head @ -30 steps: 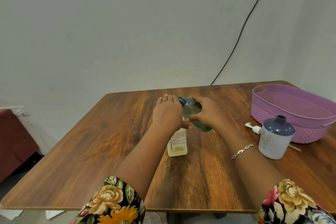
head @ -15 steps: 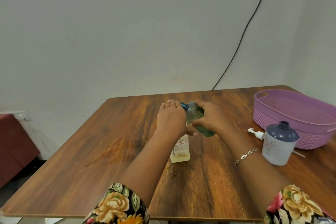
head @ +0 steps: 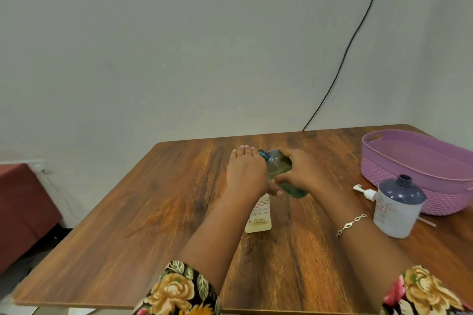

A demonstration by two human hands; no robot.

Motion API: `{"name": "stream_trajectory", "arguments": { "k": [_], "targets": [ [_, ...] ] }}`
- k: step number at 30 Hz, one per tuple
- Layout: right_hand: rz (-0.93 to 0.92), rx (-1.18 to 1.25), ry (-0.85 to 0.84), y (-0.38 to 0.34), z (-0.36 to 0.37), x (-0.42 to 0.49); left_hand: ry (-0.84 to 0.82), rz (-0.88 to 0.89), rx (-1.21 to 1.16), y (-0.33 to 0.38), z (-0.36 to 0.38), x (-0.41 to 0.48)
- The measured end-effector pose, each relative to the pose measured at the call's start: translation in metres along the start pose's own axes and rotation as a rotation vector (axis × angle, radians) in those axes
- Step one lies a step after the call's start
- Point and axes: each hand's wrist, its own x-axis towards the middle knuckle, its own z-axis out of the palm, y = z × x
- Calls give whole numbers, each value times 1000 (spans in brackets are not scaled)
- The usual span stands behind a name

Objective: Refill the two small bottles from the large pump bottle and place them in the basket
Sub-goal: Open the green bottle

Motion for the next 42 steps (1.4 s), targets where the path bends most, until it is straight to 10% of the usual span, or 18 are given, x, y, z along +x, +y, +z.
{"name": "stream_trajectory", "arguments": {
  "k": [42],
  "targets": [
    [-32,-7,-40,9,-2,5,220,51,-397,-21,29,-13]
  ]
}}
